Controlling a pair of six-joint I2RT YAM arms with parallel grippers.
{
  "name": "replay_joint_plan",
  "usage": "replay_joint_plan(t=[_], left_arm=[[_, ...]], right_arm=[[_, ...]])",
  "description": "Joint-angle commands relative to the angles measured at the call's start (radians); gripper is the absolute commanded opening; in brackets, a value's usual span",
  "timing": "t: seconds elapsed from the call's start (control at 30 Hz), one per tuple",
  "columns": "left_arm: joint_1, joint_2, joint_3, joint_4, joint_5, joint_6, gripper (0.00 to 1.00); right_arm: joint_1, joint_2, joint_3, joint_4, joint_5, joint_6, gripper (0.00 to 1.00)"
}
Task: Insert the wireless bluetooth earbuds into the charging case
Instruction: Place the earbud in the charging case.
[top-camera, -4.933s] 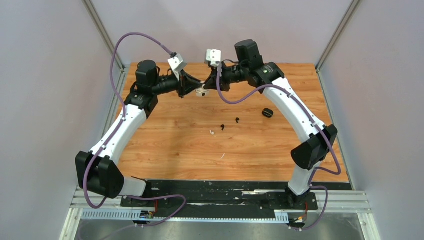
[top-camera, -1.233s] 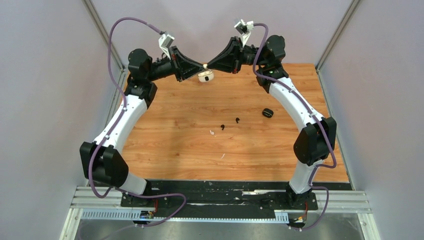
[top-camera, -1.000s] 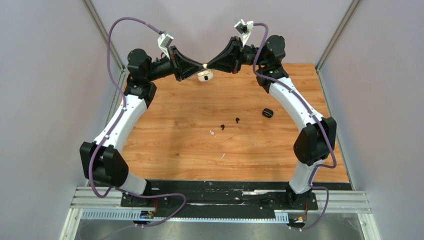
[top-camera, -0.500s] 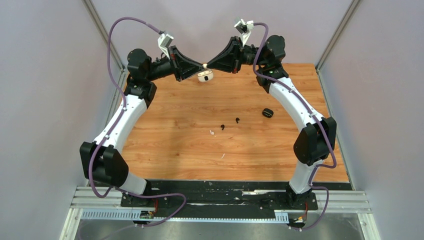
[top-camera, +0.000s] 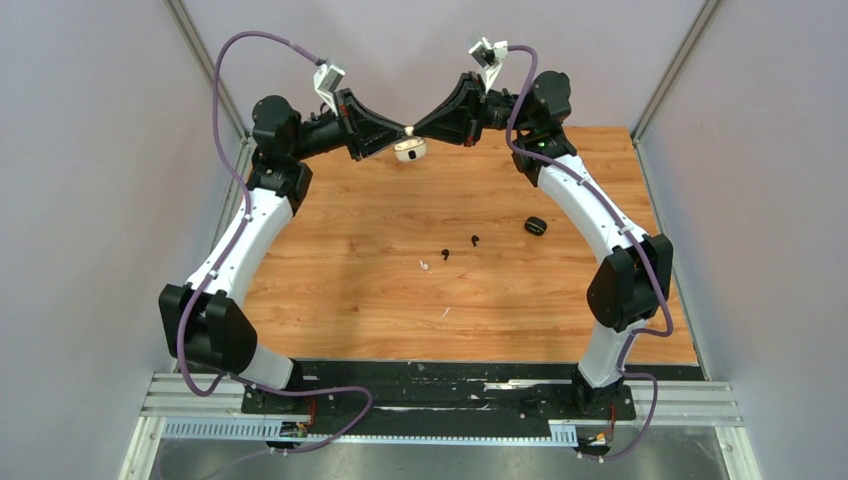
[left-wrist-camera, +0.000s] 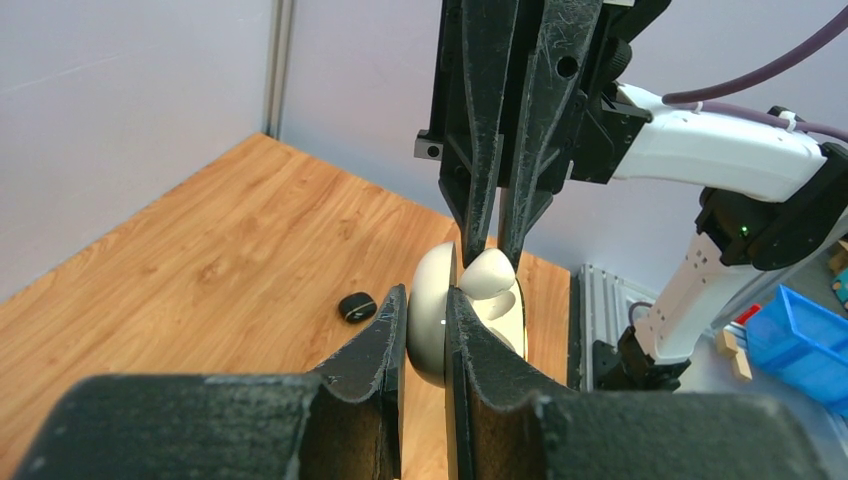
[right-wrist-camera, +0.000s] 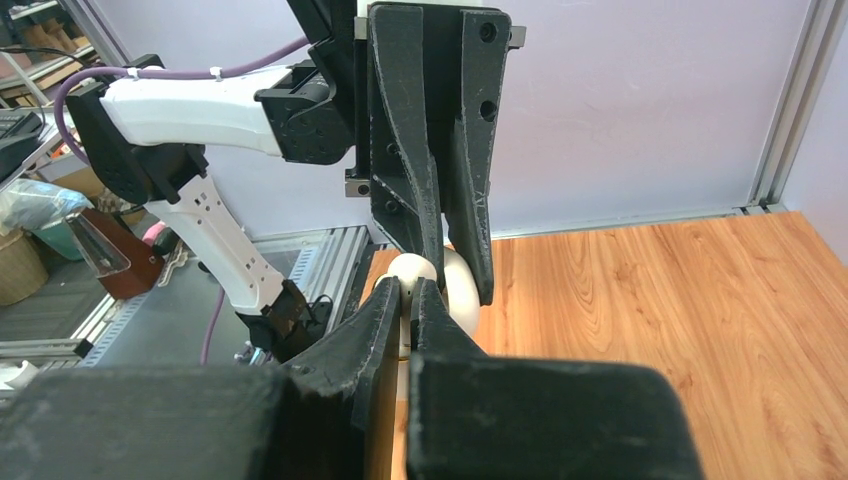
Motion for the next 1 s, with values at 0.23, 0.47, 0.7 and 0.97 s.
replay_joint_plan(t=[0.23,0.47,0.7,0.97], left_arm=[[0.002,-0.005,0.063,0.041,0.041,-0.019,0.0],[0.002,0.003,0.068,0.044,0.046,-0.026,0.0],[0.007,-0.001,0.065,0.032,-0.005,-0.032,0.0],[0.032,0.021,0.133,0.036,0.02,-0.107,0.0]], right_arm=[[0.013,0.003,0.01,0.043,-0.007,0.02,0.0],[0.016,0.0,-0.009,0.055,-0.006,0.028,0.0],[0.021,0.001,0.013,0.052,0.016,0.04,0.0],[0.017,0.001,0.034,0.069,0.025,0.072,0.0]])
